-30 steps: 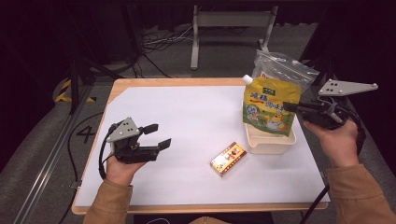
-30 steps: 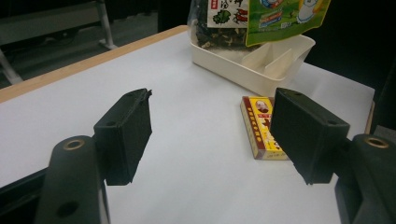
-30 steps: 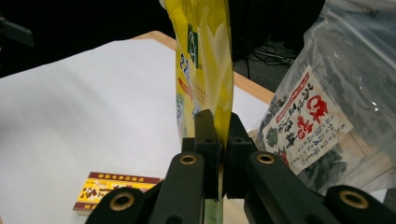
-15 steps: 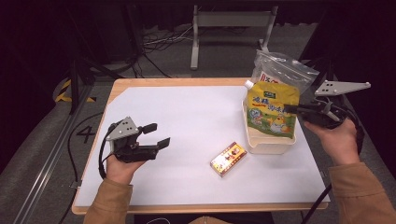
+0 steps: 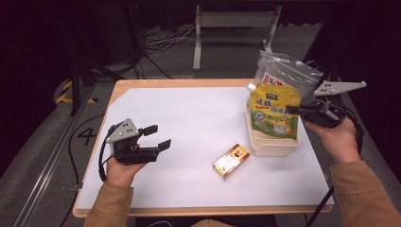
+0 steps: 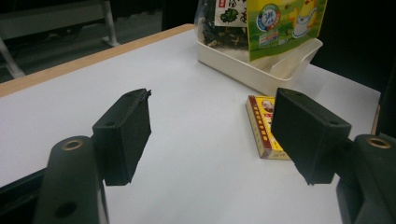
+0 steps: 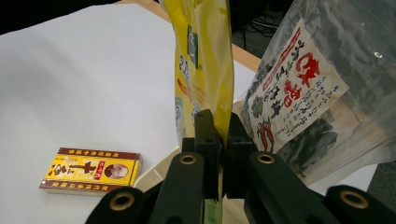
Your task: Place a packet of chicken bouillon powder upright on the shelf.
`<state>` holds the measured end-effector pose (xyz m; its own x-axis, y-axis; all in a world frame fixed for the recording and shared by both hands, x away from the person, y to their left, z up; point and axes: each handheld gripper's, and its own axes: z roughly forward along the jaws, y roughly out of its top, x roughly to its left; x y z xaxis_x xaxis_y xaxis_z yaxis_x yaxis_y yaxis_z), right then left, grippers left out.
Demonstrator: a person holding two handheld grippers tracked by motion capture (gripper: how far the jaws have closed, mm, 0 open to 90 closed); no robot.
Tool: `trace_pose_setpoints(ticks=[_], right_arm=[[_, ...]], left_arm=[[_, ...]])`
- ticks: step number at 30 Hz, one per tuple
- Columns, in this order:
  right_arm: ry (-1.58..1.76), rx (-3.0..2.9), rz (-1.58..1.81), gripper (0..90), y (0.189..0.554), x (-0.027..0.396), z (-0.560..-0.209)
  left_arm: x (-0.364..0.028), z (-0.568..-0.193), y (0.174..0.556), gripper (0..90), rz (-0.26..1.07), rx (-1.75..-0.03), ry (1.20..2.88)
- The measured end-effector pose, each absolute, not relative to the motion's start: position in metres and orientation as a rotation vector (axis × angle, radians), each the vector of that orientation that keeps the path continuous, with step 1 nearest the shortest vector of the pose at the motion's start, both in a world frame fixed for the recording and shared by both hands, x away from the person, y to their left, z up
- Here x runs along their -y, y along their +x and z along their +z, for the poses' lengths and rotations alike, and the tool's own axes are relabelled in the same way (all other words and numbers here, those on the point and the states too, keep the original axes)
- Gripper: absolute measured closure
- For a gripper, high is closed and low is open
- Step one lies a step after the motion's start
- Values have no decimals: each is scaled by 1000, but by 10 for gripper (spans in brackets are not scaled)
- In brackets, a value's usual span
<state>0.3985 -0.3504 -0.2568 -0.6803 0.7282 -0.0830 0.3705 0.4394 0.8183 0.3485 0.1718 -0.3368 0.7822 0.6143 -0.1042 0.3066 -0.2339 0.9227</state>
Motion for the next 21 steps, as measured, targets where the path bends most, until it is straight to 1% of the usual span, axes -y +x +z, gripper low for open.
trace_pose_setpoints(ticks=[9,14,21], right_arm=[[888,-2268,1174,875,405,357,-273],[872,-2271,1178,874,405,359,-279],[855,-2264,1195,874,404,362,-289]], left_arm=[[-172,-338,350,278,315,-730,1842],[-169,-339,352,246,321,-720,1853],[-167,-340,352,234,312,-729,1861]])
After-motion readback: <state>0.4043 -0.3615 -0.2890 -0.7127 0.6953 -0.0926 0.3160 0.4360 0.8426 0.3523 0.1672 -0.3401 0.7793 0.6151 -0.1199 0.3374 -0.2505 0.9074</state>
